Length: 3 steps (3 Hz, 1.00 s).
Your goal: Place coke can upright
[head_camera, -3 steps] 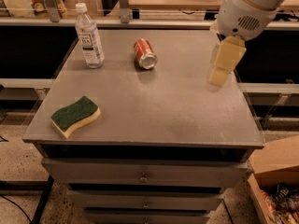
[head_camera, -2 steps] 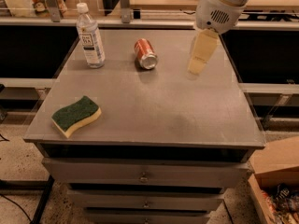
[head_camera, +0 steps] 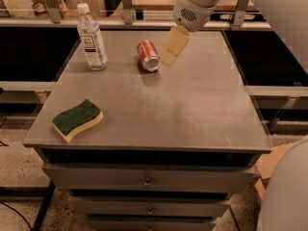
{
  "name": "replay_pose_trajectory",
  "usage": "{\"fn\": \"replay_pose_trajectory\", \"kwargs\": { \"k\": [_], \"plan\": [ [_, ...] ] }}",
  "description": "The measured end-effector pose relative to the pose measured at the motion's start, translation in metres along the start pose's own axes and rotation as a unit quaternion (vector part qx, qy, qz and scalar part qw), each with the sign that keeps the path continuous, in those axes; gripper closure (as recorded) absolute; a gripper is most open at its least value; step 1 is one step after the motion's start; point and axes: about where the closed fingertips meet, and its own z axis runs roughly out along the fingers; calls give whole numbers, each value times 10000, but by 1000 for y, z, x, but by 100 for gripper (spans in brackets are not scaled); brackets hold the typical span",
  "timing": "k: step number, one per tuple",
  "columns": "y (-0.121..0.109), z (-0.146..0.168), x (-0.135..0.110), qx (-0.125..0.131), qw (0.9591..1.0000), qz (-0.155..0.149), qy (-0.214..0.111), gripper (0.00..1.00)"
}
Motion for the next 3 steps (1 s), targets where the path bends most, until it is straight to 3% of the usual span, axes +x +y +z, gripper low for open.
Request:
{"fn": "replay_pose_trajectory", "kwargs": {
  "k": [1, 2, 3],
  "plan": [
    [-8, 16, -15, 165, 9970, 748, -70, 0],
    [-8, 17, -17, 162, 9947, 1012, -86, 0],
    [-8, 17, -17, 162, 9947, 1012, -86, 0]
  ]
}}
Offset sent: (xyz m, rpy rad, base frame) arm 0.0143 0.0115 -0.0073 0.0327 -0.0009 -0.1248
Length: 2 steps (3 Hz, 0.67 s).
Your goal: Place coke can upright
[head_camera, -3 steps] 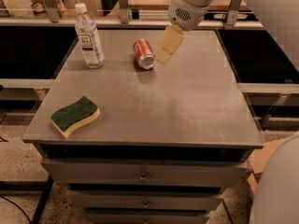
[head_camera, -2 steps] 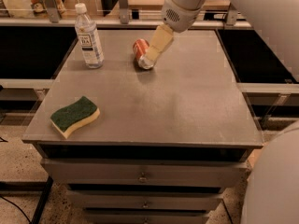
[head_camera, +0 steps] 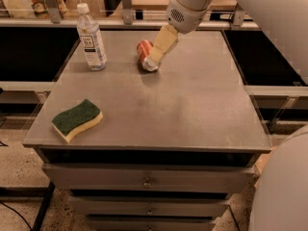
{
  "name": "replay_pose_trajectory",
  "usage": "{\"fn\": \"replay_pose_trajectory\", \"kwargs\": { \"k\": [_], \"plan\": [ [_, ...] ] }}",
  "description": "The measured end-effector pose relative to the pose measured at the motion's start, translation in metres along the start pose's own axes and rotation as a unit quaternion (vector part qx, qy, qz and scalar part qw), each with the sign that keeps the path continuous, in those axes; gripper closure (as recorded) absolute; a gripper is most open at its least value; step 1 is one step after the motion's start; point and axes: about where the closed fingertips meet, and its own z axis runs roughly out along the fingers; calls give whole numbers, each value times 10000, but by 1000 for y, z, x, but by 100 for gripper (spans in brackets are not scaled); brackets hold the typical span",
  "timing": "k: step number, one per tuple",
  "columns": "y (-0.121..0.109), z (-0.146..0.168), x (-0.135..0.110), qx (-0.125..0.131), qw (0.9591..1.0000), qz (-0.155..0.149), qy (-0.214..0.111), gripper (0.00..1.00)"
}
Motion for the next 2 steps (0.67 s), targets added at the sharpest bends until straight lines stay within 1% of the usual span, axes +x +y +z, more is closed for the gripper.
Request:
{"fn": "replay_pose_trajectory", "kwargs": {
  "k": [1, 2],
  "plan": [
    [-1, 5, -3, 1, 10000, 67, -17, 0],
    [-9, 14, -19, 141, 9995, 281, -43, 0]
  ]
}}
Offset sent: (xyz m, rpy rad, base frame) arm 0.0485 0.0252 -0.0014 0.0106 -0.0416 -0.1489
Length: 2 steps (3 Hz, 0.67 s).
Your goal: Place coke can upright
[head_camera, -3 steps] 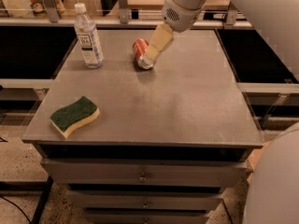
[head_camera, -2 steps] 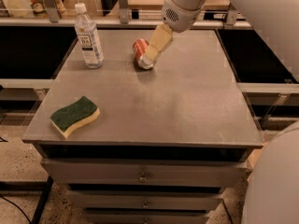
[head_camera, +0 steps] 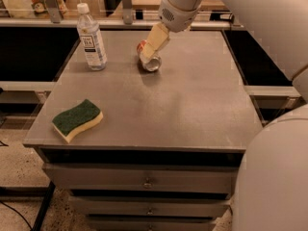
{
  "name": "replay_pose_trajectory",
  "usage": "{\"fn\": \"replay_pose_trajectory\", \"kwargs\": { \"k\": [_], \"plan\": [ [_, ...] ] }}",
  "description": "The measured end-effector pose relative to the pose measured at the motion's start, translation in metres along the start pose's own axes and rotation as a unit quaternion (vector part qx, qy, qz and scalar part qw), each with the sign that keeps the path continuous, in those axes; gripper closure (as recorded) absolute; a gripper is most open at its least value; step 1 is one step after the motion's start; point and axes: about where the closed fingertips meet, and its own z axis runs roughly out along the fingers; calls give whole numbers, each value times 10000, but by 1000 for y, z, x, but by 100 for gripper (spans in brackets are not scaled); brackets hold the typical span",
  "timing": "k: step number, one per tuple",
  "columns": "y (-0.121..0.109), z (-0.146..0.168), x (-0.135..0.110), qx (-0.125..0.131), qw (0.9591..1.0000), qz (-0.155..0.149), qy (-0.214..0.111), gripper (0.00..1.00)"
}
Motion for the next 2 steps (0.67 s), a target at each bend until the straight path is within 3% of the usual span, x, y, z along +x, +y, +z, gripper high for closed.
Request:
{"fn": "replay_pose_trajectory", "kwargs": {
  "k": [1, 2],
  "plan": [
    [-10, 14, -22, 246, 9988, 425, -30, 0],
    [-18, 31, -41, 417, 9950, 906, 1, 0]
  ]
}}
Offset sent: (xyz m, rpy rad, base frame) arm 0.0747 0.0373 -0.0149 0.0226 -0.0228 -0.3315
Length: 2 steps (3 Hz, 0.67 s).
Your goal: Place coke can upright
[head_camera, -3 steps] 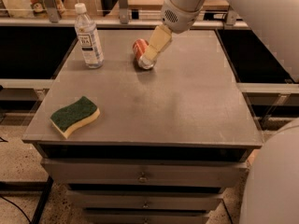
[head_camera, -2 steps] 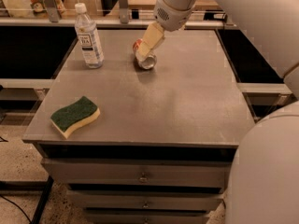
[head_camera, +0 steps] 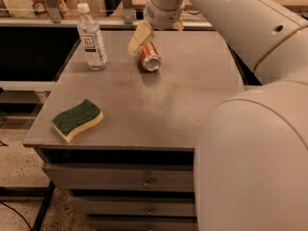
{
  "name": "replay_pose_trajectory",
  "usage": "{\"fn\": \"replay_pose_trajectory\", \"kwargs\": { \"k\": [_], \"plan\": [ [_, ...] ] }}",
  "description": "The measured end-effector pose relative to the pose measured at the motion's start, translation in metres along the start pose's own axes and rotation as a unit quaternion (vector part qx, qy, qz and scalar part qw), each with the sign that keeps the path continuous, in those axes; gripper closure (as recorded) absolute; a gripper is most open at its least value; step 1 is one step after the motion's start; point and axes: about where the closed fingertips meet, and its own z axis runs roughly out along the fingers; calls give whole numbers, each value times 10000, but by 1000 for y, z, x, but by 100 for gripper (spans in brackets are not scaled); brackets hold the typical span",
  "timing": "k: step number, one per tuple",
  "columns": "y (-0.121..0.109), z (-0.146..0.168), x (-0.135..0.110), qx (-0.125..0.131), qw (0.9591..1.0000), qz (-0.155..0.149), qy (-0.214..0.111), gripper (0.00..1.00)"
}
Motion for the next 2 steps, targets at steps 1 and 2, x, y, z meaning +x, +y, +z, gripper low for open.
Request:
{"fn": "replay_pose_trajectory", "kwargs": {
  "k": [1, 2],
  "plan": [
    [2, 21, -13, 81, 9991, 411, 19, 0],
    [6, 43, -22, 87, 9978, 653, 74, 0]
  ]
}}
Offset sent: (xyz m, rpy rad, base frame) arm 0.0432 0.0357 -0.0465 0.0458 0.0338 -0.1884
